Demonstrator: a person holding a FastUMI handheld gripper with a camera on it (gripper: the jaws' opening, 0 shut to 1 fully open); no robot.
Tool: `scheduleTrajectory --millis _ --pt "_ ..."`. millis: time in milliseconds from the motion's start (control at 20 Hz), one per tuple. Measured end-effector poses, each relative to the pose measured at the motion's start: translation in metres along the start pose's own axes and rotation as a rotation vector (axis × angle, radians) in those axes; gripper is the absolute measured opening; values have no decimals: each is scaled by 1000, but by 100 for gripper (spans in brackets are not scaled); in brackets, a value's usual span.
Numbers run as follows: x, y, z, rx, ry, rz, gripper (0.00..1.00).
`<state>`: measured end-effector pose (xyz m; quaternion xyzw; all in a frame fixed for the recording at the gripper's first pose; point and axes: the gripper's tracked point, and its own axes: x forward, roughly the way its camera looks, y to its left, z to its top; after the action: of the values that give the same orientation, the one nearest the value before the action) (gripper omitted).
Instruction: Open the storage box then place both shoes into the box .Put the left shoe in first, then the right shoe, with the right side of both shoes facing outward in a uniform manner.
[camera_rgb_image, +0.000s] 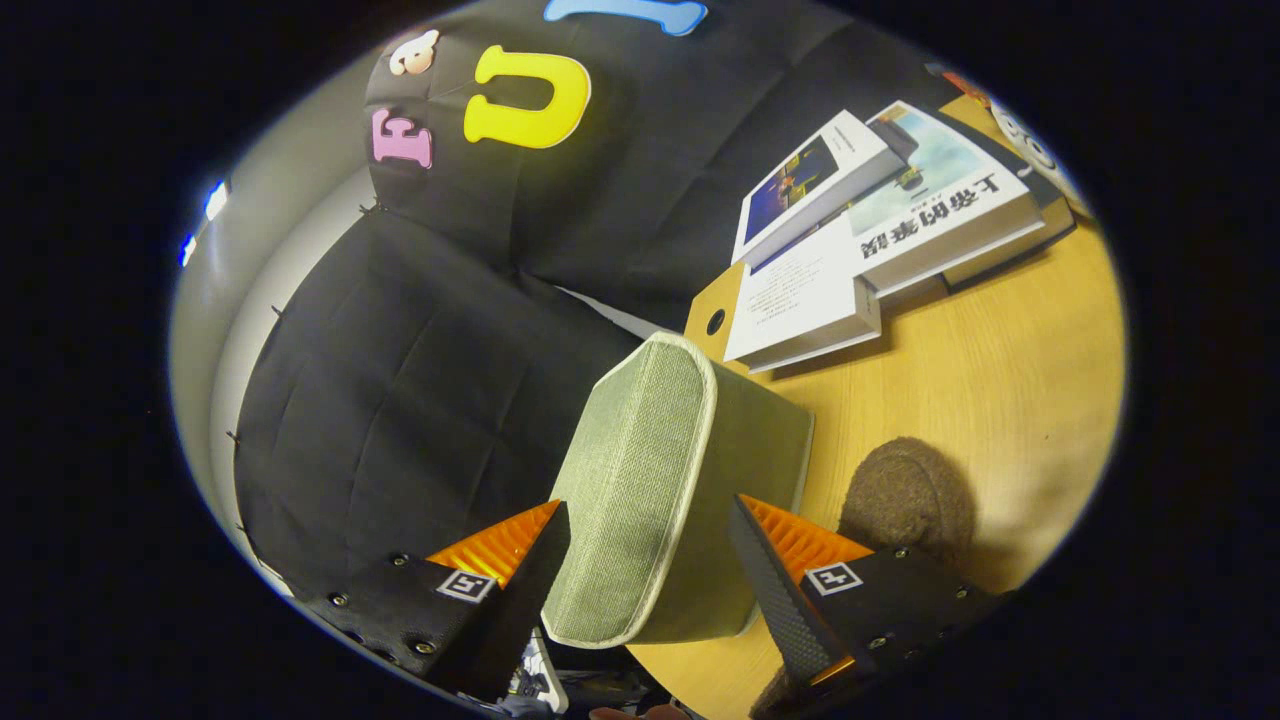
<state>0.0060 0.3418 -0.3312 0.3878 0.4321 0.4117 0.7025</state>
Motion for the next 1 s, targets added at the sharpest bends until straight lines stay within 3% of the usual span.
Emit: scheduleTrajectory --millis 250,500,650,850,900,1000 --pt "14 9 -15 104 81 150 96" --pt "25 5 -11 185 87 173 95" --pt "26 4 -11 205 98 158 83" --pt "18 7 0 229 73 141 39" --pt "15 10 4 249 73 151 20" --pt "13 18 7 240 78 168 9"
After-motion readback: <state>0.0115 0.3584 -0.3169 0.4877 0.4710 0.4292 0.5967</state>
